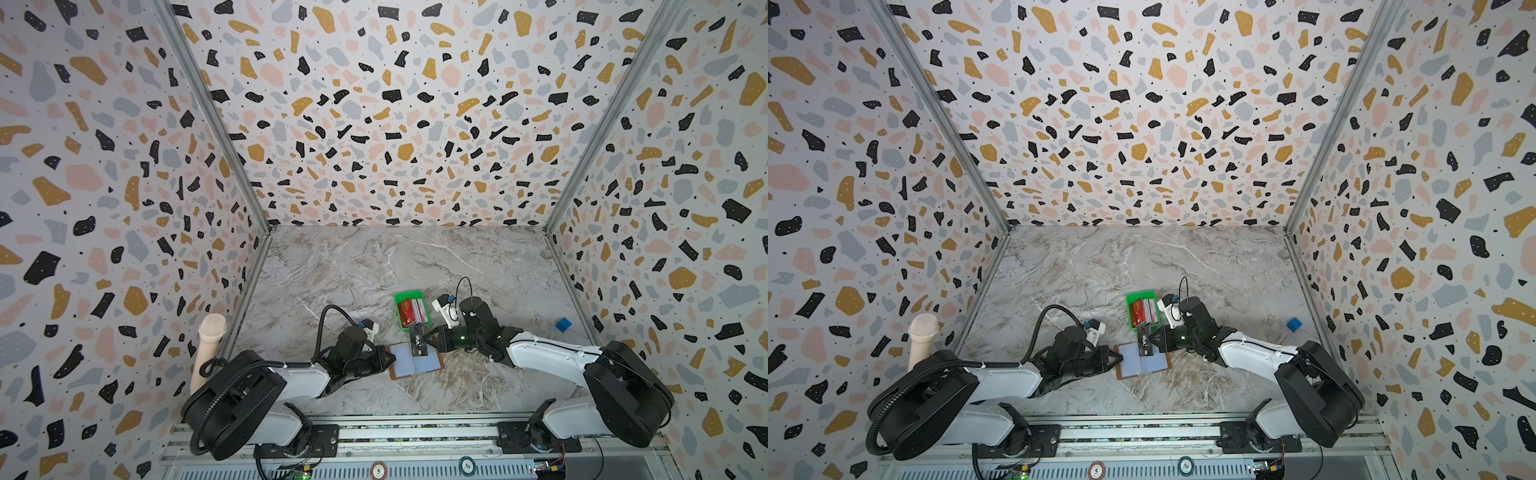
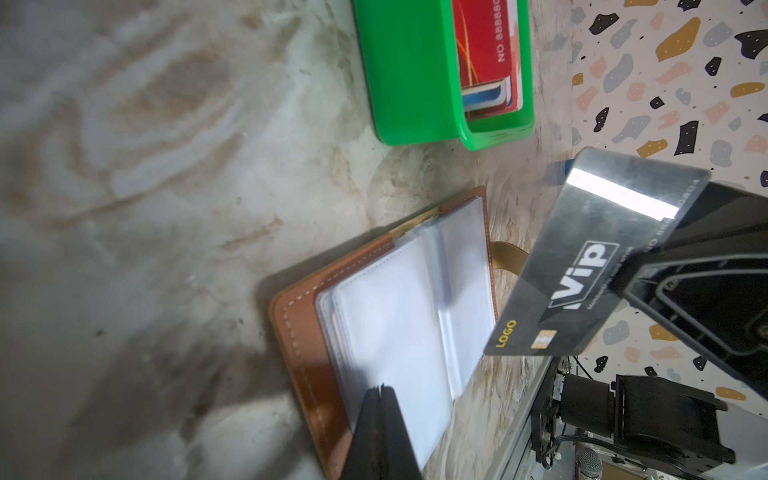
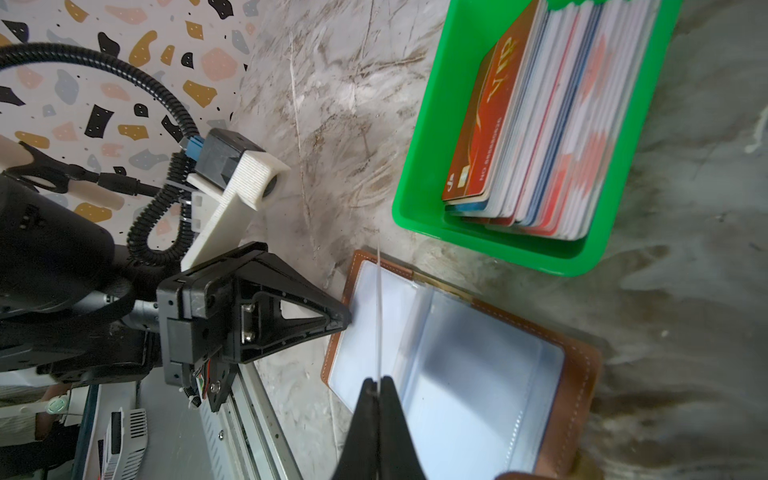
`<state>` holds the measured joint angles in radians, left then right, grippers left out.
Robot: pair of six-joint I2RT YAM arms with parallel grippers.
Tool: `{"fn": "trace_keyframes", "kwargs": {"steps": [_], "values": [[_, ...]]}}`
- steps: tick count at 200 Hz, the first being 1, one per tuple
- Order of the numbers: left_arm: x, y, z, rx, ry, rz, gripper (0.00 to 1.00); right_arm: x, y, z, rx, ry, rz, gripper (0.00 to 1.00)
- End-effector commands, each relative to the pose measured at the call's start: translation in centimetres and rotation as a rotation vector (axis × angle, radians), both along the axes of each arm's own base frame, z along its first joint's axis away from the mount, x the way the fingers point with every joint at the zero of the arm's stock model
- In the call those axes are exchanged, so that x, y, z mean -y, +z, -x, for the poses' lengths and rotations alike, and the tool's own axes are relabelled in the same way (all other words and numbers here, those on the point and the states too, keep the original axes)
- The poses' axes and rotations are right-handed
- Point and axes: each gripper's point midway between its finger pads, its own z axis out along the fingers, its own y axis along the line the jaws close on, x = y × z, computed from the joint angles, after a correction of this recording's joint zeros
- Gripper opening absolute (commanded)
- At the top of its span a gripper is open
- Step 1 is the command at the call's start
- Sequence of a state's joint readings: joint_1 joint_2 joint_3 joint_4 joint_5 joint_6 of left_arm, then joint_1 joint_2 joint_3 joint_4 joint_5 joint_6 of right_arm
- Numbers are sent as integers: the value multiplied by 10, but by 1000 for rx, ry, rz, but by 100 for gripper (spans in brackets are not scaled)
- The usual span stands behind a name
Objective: Put the credit cards into the card holder
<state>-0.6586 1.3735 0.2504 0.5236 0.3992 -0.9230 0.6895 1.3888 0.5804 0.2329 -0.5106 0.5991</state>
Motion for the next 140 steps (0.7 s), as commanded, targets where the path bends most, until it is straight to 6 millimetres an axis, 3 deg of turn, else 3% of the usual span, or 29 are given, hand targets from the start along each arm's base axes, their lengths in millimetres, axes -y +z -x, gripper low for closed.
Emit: {"fn": "trace_keyframes", "kwargs": {"steps": [1, 71, 140], "values": [[0, -2, -5, 27, 0, -34, 0, 0, -5, 2, 15, 9, 16, 0], [-2, -3, 1, 16, -9, -30, 0, 0, -18, 5, -1, 11, 49, 0], [-3, -17, 17, -38, -30, -48, 0, -1, -23, 7, -23, 3, 47, 0]]}}
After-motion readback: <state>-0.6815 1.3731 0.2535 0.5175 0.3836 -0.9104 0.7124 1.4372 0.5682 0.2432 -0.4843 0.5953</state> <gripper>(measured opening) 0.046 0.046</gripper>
